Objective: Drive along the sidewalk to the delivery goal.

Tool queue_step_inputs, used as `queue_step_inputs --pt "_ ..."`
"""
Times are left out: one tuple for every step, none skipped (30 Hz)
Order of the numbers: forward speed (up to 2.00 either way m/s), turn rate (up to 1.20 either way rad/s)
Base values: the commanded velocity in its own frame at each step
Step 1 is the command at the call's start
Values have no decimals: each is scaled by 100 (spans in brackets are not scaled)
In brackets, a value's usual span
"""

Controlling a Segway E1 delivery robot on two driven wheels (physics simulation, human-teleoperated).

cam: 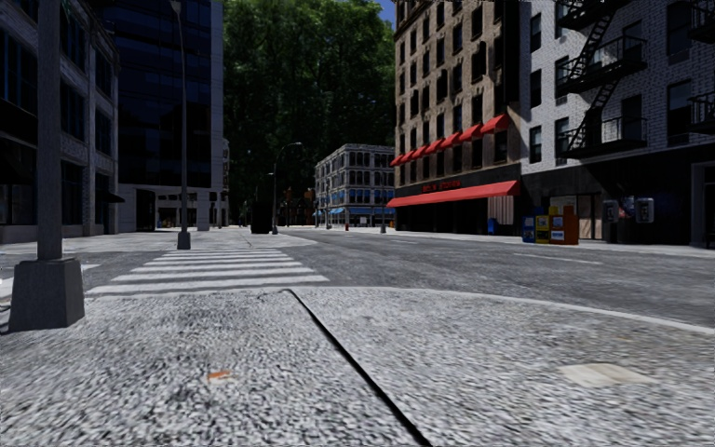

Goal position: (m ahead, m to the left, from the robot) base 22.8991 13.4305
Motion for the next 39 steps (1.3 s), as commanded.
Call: queue_step_inputs --pt "155 33" --pt "155 33" --pt "155 33" --pt "155 33" --pt "155 33" --pt "155 33" --pt "155 33" --pt "155 33" --pt "155 33" --pt "155 33" --pt "155 33" --pt "155 33" --pt "155 33" --pt "155 33" --pt "155 33" --pt "155 33" --pt "155 33" --pt "155 33" --pt "155 33" --pt "155 33" --pt "155 33" --pt "155 33" --pt "155 33" --pt "155 33" --pt "155 33" --pt "155 33" --pt "155 33" --pt "155 33" --pt "155 33" --pt "155 33" --pt "155 33" --pt "155 33" --pt "155 33" --pt "155 33" --pt "155 33" --pt "155 33" --pt "155 33" --pt "155 33" --pt "155 33"
